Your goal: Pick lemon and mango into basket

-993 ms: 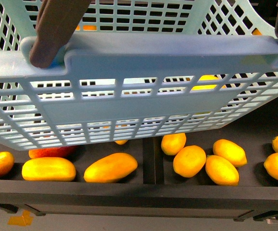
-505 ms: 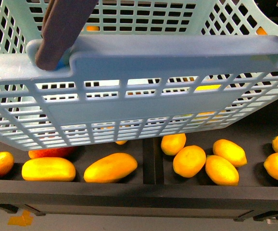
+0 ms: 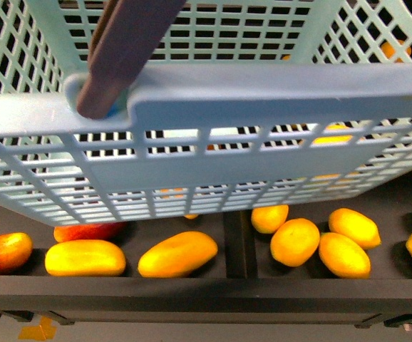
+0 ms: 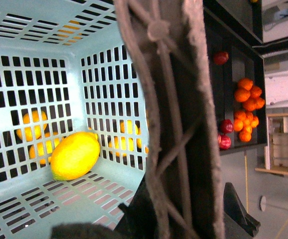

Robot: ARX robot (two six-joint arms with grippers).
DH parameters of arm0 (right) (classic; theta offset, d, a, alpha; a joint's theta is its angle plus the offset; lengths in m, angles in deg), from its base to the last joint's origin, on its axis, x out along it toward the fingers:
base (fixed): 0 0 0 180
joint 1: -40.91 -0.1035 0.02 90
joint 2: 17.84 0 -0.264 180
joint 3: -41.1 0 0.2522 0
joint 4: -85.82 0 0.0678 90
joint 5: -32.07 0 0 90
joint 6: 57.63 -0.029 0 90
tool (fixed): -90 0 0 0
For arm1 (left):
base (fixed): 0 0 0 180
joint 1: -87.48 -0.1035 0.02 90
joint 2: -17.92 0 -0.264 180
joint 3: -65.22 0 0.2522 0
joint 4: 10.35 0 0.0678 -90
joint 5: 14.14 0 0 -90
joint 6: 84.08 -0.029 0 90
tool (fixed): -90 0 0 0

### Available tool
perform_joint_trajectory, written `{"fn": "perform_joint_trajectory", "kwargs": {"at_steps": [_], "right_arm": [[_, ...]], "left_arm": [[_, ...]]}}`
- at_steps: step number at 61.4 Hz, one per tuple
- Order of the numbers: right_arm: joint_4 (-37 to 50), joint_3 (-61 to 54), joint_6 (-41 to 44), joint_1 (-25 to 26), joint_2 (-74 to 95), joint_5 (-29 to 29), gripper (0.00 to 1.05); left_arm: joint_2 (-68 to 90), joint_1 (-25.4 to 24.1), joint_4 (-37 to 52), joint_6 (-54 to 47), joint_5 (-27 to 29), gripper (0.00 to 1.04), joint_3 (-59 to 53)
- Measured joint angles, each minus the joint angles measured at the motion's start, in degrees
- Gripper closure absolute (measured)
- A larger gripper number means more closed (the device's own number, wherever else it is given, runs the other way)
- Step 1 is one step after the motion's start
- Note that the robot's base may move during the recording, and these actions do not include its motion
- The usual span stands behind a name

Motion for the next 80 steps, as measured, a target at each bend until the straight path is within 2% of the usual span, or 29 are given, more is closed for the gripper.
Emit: {"fn": "perform_joint_trajectory", "kwargs": {"at_steps": [80], "right_arm": [[0.0,-0.3,0.0,0.0,-0.1,-0.4,0.09]], "left_arm": [[-0.4,-1.6,0.0,0.0,1.7,1.00,-0.1]]}}
